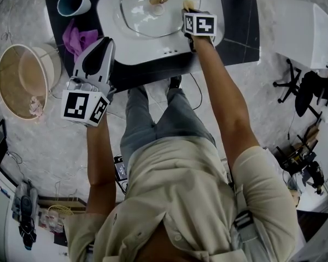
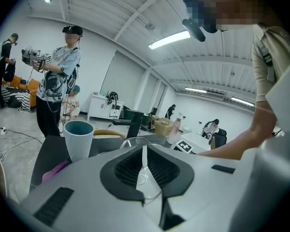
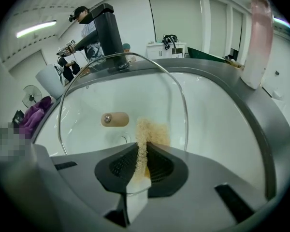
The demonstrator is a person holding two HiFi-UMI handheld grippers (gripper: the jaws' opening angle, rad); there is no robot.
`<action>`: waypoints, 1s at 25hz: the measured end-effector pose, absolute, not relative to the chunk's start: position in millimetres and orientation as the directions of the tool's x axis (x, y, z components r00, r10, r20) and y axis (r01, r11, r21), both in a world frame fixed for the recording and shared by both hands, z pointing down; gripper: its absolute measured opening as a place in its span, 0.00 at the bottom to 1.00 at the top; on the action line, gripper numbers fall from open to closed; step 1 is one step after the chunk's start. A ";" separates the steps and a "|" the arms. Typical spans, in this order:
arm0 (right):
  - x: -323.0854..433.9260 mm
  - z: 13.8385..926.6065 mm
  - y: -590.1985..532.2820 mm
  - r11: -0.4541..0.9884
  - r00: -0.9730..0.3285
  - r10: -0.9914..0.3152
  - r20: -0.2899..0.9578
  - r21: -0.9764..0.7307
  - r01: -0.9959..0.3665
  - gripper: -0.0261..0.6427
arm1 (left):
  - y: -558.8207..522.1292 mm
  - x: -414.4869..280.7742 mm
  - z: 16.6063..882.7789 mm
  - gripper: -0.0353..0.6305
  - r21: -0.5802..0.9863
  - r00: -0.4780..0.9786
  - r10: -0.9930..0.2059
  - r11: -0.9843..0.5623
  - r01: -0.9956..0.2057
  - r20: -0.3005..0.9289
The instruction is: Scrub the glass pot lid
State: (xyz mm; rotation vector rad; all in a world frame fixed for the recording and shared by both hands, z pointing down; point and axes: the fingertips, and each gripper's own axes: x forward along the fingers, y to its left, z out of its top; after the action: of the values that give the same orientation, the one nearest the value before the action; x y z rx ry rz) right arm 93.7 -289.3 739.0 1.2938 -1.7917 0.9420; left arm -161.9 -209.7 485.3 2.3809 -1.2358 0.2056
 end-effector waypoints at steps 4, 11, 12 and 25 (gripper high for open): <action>63.6 744.5 -280.0 0.273 -0.270 -0.397 0.877 -0.168 -0.947 0.11 | -209.3 -167.6 485.6 0.09 0.322 0.582 -0.744 -0.491 -0.809 0.327; -10.8 747.4 -261.9 0.431 -0.340 -0.316 0.886 -0.185 -0.883 0.11 | -207.9 -184.5 483.2 0.09 0.321 0.566 -0.761 -0.475 -0.819 0.319; -27.1 747.7 -256.3 0.467 -0.362 -0.290 0.886 -0.199 -0.861 0.11 | -207.9 -186.8 482.2 0.09 0.320 0.563 -0.763 -0.473 -0.821 0.318; -93.6 709.4 -241.8 0.647 -0.399 -0.306 0.865 -0.119 -0.753 0.11 | -199.4 -207.4 435.8 0.09 0.283 0.527 -0.803 -0.455 -0.844 0.279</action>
State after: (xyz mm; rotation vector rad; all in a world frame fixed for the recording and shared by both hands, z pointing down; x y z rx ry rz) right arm -93.6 -241.8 709.4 0.8279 -1.9802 0.6389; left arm -207.4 -199.4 435.8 2.3846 -1.3548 0.1467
